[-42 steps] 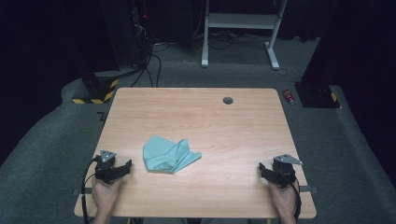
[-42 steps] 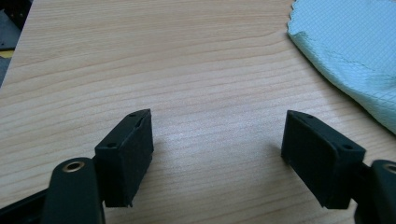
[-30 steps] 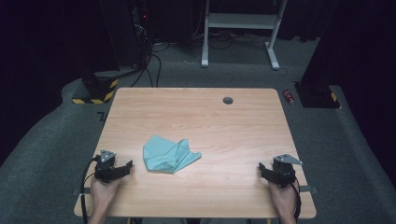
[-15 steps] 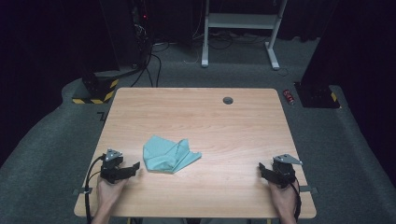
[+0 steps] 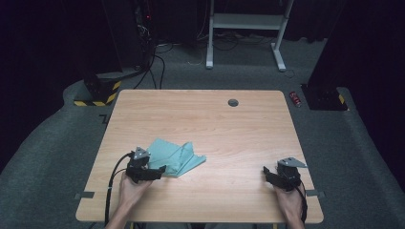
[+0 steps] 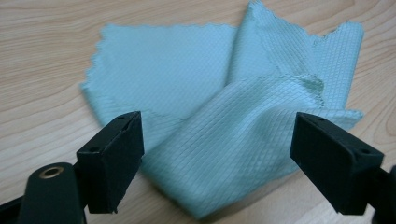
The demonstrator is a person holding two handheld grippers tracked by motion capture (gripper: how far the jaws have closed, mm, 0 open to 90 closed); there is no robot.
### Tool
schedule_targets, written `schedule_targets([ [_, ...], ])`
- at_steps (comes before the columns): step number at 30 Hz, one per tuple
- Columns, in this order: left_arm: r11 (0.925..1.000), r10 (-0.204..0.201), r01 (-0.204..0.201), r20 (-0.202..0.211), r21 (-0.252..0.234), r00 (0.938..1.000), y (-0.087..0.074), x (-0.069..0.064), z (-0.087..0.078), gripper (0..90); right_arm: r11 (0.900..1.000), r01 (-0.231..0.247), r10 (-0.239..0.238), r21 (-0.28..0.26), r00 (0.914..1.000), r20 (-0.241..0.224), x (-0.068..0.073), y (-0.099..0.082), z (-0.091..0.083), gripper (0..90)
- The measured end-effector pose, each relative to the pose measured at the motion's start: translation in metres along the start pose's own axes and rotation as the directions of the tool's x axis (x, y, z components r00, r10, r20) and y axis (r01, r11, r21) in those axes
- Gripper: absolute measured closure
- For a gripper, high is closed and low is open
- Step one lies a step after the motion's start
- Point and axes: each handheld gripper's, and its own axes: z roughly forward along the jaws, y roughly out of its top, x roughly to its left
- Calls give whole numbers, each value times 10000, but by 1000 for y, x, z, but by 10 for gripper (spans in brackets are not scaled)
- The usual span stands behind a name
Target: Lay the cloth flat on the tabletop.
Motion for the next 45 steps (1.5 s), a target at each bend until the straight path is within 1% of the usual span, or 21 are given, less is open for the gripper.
schedule_targets([
  [7, 9993, 146, -145, -15, 340, 9999, 6, -8, 15, 201, 9999, 114, -114, -15, 9999, -40, 5, 3, 3, 372],
  [8, 9993, 74, -74, 0, 360, 10000, 7, -10, 17, 209, 9999, 160, -161, -26, 9999, -26, 5, 3, 3, 376],
  [11, 9985, 201, -197, -76, 507, 9998, 8, -13, 24, 268, 9997, 220, -221, -53, 9997, -72, 8, 7, 2, 412],
  [13, 9981, 372, -363, -182, 505, 9991, 8, -14, 27, 300, 9994, 310, -315, -177, 9991, -268, 14, 12, 0, 427],
  [16, 9985, 380, -366, -339, 412, 9987, 9, -15, 28, 358, 9978, 627, -642, -237, 9957, -672, 28, 23, 2, 434],
  [17, 9985, 391, -374, -434, 402, 9983, 9, -15, 28, 387, 9963, 824, -840, -227, 9932, -803, 33, 27, 4, 437],
  [18, 9983, 453, -432, -518, 398, 9976, 9, -16, 28, 447, 9938, 1104, -1113, -147, 9895, -922, 44, 32, 9, 437],
  [19, 9980, 521, -501, -528, 380, 9972, 9, -16, 27, 447, 9938, 1104, -1113, -147, 9895, -922, 44, 32, 9, 437],
  [23, 9978, 617, -608, -361, 249, 9974, 9, -18, 28, 614, 9898, 1423, -1422, -68, 9829, -1171, 60, 38, 17, 448],
  [24, 9977, 641, -634, -291, 231, 9975, 9, -18, 28, 614, 9893, 1455, -1454, -83, 9809, -1293, 63, 39, 18, 453],
  [28, 9985, 535, -534, -92, 145, 9985, 10, -17, 29, 735, 9879, 1549, -1542, -115, 9688, -1940, 76, 41, 21, 480],
  [30, 9989, 446, -447, 70, 122, 9990, 10, -16, 30, 794, 9877, 1544, -1561, -256, 9592, -2358, 83, 43, 23, 515],
  [32, 9991, 421, -422, 140, 93, 9990, 10, -15, 30, 826, 9851, 1680, -1716, -363, 9502, -2602, 92, 46, 25, 528],
  [34, 9991, 410, -411, 187, 65, 9990, 10, -14, 30, 841, 9849, 1708, -1712, -269, 9410, -2921, 101, 50, 29, 534],
  [35, 9990, 435, -436, 218, 58, 9988, 10, -14, 30, 846, 9817, 1887, -1879, -269, 9345, -3022, 105, 52, 32, 532],
  [40, 9991, 418, -417, 318, -47, 9986, 10, -12, 29, 856, 9800, 1959, -1966, -359, 9226, -3318, 124, 63, 44, 521],
  [41, 9993, 360, -357, 368, -96, 9987, 11, -12, 29, 858, 9756, 2173, -2144, -302, 9147, -3426, 131, 67, 48, 513],
  [42, 9993, 337, -331, 407, -157, 9986, 11, -13, 29, 858, 9756, 2173, -2144, -302, 9147, -3426, 131, 67, 48, 513],
  [43, 9990, 390, -381, 438, -213, 9983, 11, -12, 29, 859, 9731, 2292, -2230, -239, 9105, -3482, 137, 70, 51, 509],
  [44, 9991, 330, -316, 532, -277, 9980, 11, -12, 29, 859, 9731, 2292, -2230, -239, 9105, -3482, 137, 70, 51, 509],
  [45, 9993, 206, -185, 630, -331, 9978, 11, -13, 29, 860, 9706, 2388, -2341, -302, 9070, -3501, 138, 71, 52, 508],
])
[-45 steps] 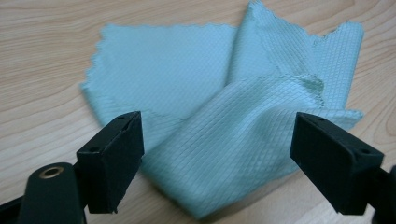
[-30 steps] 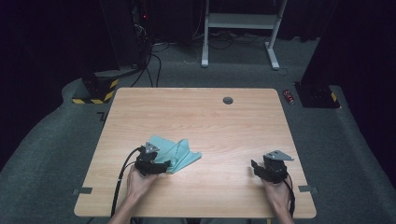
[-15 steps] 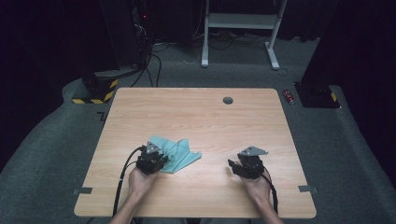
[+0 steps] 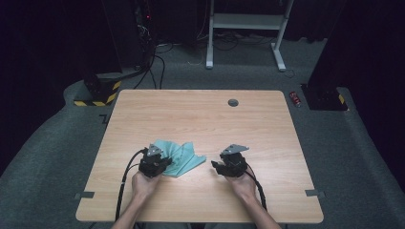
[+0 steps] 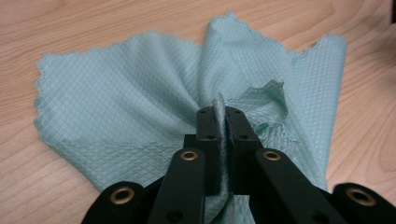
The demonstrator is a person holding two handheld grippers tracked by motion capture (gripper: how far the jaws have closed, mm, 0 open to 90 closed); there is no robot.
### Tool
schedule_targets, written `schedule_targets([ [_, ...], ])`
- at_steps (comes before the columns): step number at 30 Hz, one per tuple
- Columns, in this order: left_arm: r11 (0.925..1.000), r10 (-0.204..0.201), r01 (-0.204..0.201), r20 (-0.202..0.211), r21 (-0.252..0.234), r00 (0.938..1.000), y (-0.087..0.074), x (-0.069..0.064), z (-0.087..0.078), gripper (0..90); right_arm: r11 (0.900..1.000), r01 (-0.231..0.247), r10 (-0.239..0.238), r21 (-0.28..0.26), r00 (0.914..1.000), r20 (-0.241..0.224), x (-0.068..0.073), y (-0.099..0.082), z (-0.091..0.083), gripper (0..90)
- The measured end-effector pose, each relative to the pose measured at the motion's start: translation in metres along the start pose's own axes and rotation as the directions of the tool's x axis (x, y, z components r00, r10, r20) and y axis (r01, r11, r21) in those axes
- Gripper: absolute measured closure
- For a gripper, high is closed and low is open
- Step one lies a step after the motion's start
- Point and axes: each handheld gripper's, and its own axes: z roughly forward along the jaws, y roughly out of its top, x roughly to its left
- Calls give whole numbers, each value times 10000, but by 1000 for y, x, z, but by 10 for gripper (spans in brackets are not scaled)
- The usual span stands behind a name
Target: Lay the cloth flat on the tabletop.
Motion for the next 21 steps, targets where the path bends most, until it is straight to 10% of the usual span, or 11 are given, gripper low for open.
schedule_targets([
  [14, 9994, 328, -327, 241, -66, 9992, 7, -7, 1, 862, 9999, 64, -58, 112, 9988, -488, 21, 20, 28, 500],
  [21, 9996, 268, -264, 324, -109, 9991, 8, -6, 1, 862, 9988, 191, -162, 444, 9977, -651, 23, 24, 40, 646],
])
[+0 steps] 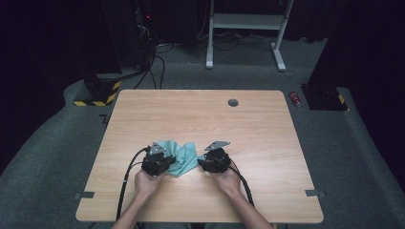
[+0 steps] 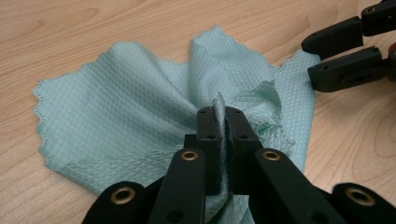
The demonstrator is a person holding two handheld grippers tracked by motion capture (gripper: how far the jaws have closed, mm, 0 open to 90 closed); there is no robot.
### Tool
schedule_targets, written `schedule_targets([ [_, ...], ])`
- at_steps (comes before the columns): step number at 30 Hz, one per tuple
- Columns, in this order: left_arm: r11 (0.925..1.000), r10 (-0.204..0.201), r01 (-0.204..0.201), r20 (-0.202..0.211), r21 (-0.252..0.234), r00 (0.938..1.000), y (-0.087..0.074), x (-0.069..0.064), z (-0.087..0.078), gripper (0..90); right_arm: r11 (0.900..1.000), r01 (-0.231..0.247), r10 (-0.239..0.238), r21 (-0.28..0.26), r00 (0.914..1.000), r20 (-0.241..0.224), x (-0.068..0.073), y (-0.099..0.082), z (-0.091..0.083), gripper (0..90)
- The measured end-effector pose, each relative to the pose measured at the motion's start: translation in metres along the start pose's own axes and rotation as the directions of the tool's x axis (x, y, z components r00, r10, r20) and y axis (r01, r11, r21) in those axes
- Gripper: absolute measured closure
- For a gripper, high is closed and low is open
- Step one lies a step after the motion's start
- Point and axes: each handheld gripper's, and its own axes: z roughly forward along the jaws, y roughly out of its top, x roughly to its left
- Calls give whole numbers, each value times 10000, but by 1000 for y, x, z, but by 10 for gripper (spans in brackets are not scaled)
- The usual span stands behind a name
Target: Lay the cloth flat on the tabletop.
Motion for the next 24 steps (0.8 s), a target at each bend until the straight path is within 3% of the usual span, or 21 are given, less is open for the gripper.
schedule_targets([
  [2, 10000, 2, -2, 10, -13, 10000, 0, 0, 0, 862, 9999, 116, -115, 59, 9999, -110, 0, 0, 0, 716],
  [3, 10000, -7, 7, 10, -39, 10000, 1, 0, 0, 862, 9994, 317, -314, 109, 9993, -204, 1, 0, -1, 802],
  [7, 10000, 3, -3, 35, -92, 10000, 1, -1, 0, 862, 9987, 477, -472, 158, 9984, -298, 2, 0, 0, 875],
  [17, 9998, -19, 22, 122, -183, 9999, 5, -2, 4, 862, 9991, 427, -428, -41, 9990, -158, -2, 1, -8, 890],
  [24, 9996, -102, 109, 284, -257, 9995, 8, -5, 8, 861, 9997, 230, -230, -74, 9997, 60, -12, -3, -16, 891],
])
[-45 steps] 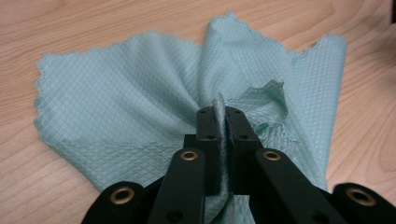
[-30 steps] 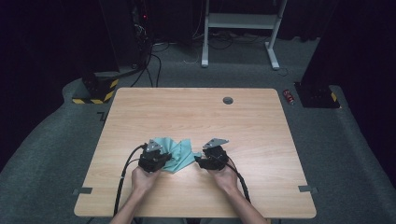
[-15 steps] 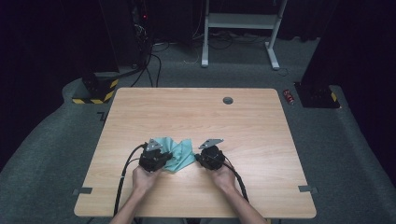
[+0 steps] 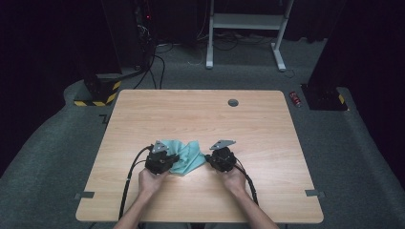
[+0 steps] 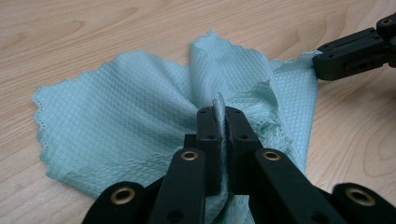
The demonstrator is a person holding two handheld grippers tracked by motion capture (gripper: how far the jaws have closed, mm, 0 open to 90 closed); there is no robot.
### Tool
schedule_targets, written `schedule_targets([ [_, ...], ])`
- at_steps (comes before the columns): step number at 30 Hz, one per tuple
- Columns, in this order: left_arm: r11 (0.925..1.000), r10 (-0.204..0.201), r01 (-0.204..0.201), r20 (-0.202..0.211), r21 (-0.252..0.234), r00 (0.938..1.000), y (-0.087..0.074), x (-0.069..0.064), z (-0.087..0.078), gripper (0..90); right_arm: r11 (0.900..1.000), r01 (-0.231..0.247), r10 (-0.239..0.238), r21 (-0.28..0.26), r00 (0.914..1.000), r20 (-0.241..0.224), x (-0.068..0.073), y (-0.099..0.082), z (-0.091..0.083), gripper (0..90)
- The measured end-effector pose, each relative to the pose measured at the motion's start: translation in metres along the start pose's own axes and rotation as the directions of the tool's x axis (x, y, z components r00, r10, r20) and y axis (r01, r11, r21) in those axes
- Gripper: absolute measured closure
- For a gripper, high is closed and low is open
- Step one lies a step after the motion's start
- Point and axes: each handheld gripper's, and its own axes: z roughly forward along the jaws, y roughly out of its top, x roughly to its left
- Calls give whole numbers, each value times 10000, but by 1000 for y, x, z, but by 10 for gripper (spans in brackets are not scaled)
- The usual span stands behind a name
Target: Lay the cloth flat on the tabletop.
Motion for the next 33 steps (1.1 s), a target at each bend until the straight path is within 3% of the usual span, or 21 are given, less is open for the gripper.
schedule_targets([
  [18, 9980, 614, -603, 609, -184, 9963, 28, -31, 19, 860, 9982, -489, 505, -358, 9976, 464, -27, -16, -29, 891],
  [27, 9991, 375, -353, 950, -249, 9948, 34, -40, 30, 858, 9961, -668, 708, -575, 9950, 711, -39, -22, -45, 890],
  [33, 9983, 583, -576, 1219, -89, 9908, 43, -47, 36, 854, 9956, -747, 799, -561, 9921, 968, -50, -27, -54, 890],
])
